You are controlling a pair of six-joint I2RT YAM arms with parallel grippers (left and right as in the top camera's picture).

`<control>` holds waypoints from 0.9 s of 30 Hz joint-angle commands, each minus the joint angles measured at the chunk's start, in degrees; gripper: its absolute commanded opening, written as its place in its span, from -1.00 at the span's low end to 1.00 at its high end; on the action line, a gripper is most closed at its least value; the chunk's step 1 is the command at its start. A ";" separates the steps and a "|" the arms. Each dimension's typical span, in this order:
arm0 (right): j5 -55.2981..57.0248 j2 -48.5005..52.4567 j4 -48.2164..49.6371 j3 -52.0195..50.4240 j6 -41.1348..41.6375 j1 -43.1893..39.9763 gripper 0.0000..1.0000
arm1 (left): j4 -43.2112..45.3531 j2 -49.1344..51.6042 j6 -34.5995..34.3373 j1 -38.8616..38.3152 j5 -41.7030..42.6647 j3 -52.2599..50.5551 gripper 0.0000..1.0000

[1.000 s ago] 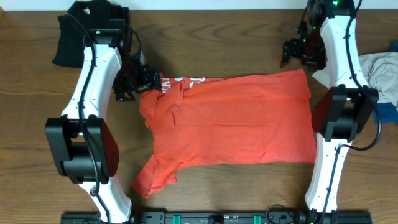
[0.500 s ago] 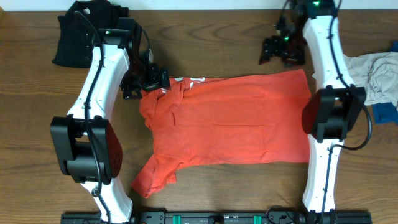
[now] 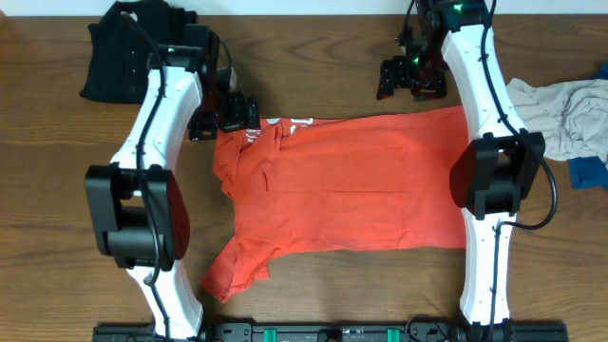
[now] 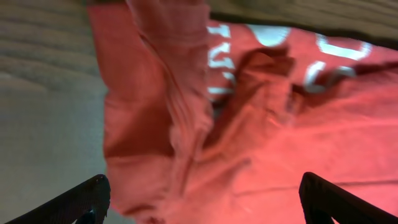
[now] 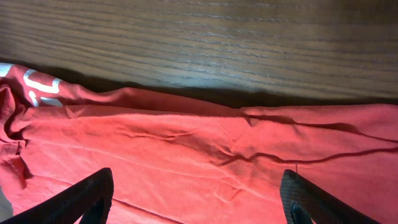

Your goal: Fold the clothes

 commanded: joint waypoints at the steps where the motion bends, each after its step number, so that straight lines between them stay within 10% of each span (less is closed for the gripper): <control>1: -0.20 -1.62 -0.04 1.01 -0.81 0.33 0.67 | 0.46 2.71 2.27 0.15 -4.70 -0.02 0.93; 6: -0.20 -1.62 0.00 1.01 -0.81 0.35 0.59 | 1.97 5.51 5.01 0.15 -4.90 -0.02 0.93; 14: -0.17 -1.51 0.13 0.87 -0.81 0.35 -0.18 | 5.68 6.05 5.18 0.15 -5.33 -0.02 0.40; 27: -0.15 -1.29 0.39 -0.81 -0.83 0.35 -0.20 | 6.08 6.08 6.03 0.15 -6.60 -0.02 -0.53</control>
